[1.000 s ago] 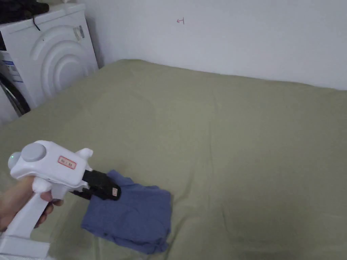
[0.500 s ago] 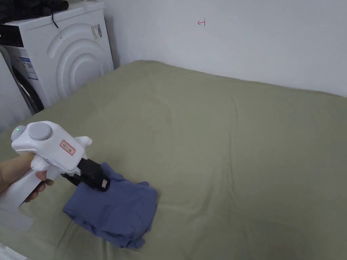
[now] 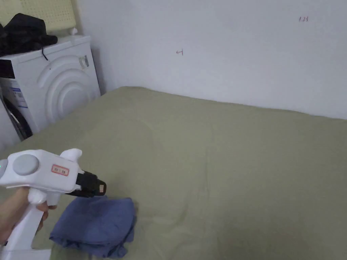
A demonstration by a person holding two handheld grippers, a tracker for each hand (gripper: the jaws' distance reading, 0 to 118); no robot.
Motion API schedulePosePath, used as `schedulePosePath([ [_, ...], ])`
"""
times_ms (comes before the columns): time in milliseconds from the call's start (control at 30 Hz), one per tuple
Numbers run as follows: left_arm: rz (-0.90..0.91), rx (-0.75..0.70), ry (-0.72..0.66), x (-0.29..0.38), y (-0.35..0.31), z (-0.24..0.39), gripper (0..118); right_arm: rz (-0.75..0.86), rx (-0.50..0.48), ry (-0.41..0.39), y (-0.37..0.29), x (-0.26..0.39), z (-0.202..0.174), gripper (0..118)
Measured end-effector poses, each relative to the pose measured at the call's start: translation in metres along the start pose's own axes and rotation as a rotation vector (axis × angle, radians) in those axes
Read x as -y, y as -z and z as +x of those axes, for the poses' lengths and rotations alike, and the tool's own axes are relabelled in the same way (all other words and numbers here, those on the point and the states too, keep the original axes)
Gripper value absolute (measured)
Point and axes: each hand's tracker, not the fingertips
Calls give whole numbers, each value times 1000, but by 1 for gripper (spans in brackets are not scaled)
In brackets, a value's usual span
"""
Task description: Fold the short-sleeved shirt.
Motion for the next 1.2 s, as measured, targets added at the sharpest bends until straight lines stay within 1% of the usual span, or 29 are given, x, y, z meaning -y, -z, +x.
schedulePosePath([
  [33,19,24,53,9,3,23,2,24,22,-36,-6,-4,-7,0],
  [67,30,40,68,16,4,41,2,51,44,-67,-10,-7,-13,0],
  [133,82,98,77,34,5,78,2,130,123,-170,-20,-13,-34,0],
  [167,135,94,97,42,5,101,2,161,153,-229,-23,-15,-44,0],
  [267,254,16,130,70,8,169,2,274,315,-405,-29,-15,-84,0],
  [300,292,-1,195,81,6,198,2,323,384,-480,-30,-12,-98,0],
  [367,394,-29,307,102,8,246,2,413,507,-586,-31,-8,-123,0],
  [400,459,-85,348,112,9,269,2,469,566,-618,-29,-5,-134,0],
  [433,507,-124,358,120,9,288,2,527,617,-641,-28,-3,-144,0],
  [467,542,-111,343,125,7,301,2,569,654,-662,-28,-1,-151,0],
  [500,607,-89,331,135,4,320,2,620,691,-675,-27,1,-158,0],
  [567,611,-134,351,142,2,347,2,663,724,-671,-27,0,-165,0],
  [667,676,-118,371,153,-6,372,2,694,711,-651,-35,-3,-171,0],
  [733,671,-141,402,154,-7,382,2,715,712,-638,-42,-3,-173,0],
  [800,671,-151,425,155,-11,386,2,727,702,-625,-49,-5,-174,0],
  [867,682,-110,379,157,-19,382,2,732,696,-620,-53,-5,-176,0],
  [967,689,-122,365,159,-28,380,2,727,672,-615,-58,-4,-178,0],
  [1000,703,-104,373,159,-30,379,2,717,668,-617,-59,-4,-178,0],
  [1167,698,-122,395,158,-34,386,3,722,659,-617,-58,-4,-181,0],
  [1200,699,-118,396,158,-35,386,6,726,662,-617,-57,-4,-182,0],
])
